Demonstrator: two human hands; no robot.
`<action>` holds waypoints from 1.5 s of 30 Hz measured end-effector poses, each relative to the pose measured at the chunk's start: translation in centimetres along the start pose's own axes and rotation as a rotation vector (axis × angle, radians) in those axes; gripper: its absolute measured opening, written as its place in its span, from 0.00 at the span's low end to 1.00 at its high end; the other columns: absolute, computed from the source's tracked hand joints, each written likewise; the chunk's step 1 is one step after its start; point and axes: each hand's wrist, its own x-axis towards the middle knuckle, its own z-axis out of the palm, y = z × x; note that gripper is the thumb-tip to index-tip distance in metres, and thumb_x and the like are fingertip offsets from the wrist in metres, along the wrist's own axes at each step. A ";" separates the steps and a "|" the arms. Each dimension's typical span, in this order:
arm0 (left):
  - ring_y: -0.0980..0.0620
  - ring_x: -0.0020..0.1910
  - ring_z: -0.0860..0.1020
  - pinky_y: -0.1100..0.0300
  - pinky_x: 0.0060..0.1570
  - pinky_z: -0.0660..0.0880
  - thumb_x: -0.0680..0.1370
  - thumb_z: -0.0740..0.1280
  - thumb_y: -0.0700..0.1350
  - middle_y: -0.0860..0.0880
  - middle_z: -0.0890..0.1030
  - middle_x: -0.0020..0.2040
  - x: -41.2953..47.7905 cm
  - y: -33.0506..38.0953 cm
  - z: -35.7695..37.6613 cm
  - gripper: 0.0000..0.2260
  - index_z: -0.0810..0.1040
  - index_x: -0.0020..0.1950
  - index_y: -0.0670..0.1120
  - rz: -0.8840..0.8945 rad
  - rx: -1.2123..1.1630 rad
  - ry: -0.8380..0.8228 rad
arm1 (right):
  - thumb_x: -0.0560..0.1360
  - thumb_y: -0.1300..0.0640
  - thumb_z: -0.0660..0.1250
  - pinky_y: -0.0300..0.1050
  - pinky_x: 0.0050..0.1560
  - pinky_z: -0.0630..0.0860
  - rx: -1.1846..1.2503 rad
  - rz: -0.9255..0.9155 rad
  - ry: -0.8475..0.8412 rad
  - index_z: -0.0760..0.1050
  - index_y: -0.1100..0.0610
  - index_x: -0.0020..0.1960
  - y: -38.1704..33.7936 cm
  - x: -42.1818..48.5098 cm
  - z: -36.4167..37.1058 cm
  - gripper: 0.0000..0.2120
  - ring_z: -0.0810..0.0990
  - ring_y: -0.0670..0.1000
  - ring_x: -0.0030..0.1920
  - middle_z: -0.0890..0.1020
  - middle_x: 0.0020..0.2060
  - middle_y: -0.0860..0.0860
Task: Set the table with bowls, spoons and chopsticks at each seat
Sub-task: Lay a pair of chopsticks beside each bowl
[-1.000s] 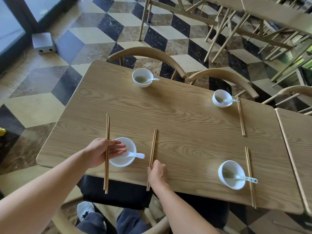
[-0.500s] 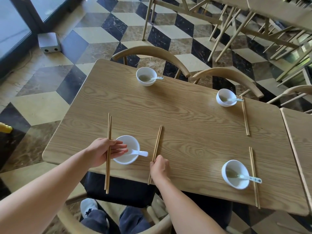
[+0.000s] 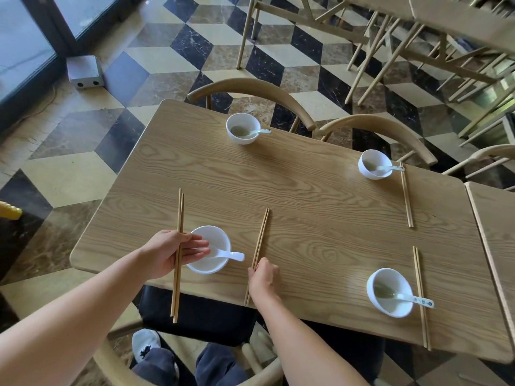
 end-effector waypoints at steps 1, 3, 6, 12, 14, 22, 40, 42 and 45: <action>0.38 0.48 0.86 0.53 0.36 0.83 0.84 0.56 0.36 0.33 0.84 0.52 0.0 0.0 0.0 0.13 0.75 0.60 0.30 -0.001 0.002 -0.001 | 0.75 0.62 0.66 0.52 0.41 0.76 0.039 0.019 0.004 0.62 0.55 0.31 0.0 0.0 -0.1 0.17 0.68 0.54 0.35 0.71 0.32 0.50; 0.38 0.48 0.86 0.53 0.36 0.83 0.84 0.56 0.36 0.33 0.84 0.52 0.1 0.0 0.1 0.13 0.75 0.60 0.30 -0.003 0.003 -0.005 | 0.75 0.60 0.65 0.52 0.41 0.75 0.017 -0.008 -0.047 0.65 0.55 0.34 0.0 0.0 -0.1 0.14 0.69 0.54 0.37 0.72 0.34 0.50; 0.38 0.47 0.86 0.54 0.35 0.83 0.84 0.56 0.36 0.33 0.84 0.52 0.0 0.0 0.2 0.13 0.75 0.60 0.30 -0.004 0.001 -0.007 | 0.77 0.56 0.66 0.44 0.39 0.69 -0.095 -0.074 -0.041 0.65 0.53 0.37 0.2 0.1 0.0 0.12 0.71 0.51 0.38 0.73 0.37 0.50; 0.38 0.47 0.86 0.53 0.35 0.83 0.84 0.56 0.36 0.33 0.84 0.52 0.0 0.1 0.5 0.12 0.75 0.60 0.30 -0.004 -0.001 -0.005 | 0.75 0.60 0.65 0.49 0.39 0.71 -0.014 -0.018 -0.040 0.63 0.54 0.32 0.3 0.2 0.1 0.16 0.67 0.53 0.34 0.71 0.32 0.49; 0.38 0.47 0.86 0.53 0.35 0.83 0.84 0.56 0.36 0.33 0.84 0.52 0.1 0.2 0.5 0.12 0.75 0.60 0.30 -0.001 0.000 -0.006 | 0.75 0.59 0.65 0.44 0.36 0.68 0.001 -0.012 -0.038 0.63 0.54 0.32 0.4 0.2 0.2 0.16 0.67 0.51 0.32 0.71 0.32 0.49; 0.37 0.47 0.86 0.53 0.35 0.83 0.83 0.56 0.35 0.32 0.84 0.51 0.2 0.0 0.3 0.12 0.75 0.60 0.29 0.009 -0.002 0.006 | 0.77 0.59 0.64 0.45 0.35 0.67 -0.110 -0.056 0.000 0.62 0.55 0.32 0.3 0.1 -0.2 0.17 0.70 0.50 0.33 0.71 0.32 0.47; 0.37 0.46 0.85 0.49 0.42 0.84 0.84 0.60 0.43 0.35 0.85 0.49 -1.3 1.7 6.7 0.15 0.80 0.55 0.32 -0.087 0.189 -0.154 | 0.77 0.57 0.68 0.46 0.30 0.81 0.373 -0.099 -0.190 0.78 0.61 0.39 -3.6 -0.5 -7.0 0.10 0.82 0.51 0.26 0.81 0.28 0.53; 0.39 0.47 0.84 0.49 0.45 0.83 0.84 0.59 0.44 0.36 0.86 0.49 -1.1 1.6 8.2 0.15 0.80 0.52 0.34 -0.027 0.172 -0.169 | 0.77 0.58 0.69 0.45 0.30 0.81 0.498 -0.103 -0.300 0.80 0.63 0.40 -4.6 -1.2 -8.6 0.10 0.80 0.50 0.27 0.81 0.30 0.54; 0.43 0.49 0.83 0.49 0.49 0.79 0.85 0.59 0.47 0.41 0.85 0.56 -0.5 1.3 9.8 0.15 0.81 0.54 0.38 0.056 0.216 -0.217 | 0.77 0.58 0.70 0.46 0.33 0.81 0.552 -0.150 -0.498 0.82 0.61 0.44 -5.6 -2.2 -10.7 0.07 0.79 0.50 0.30 0.82 0.34 0.54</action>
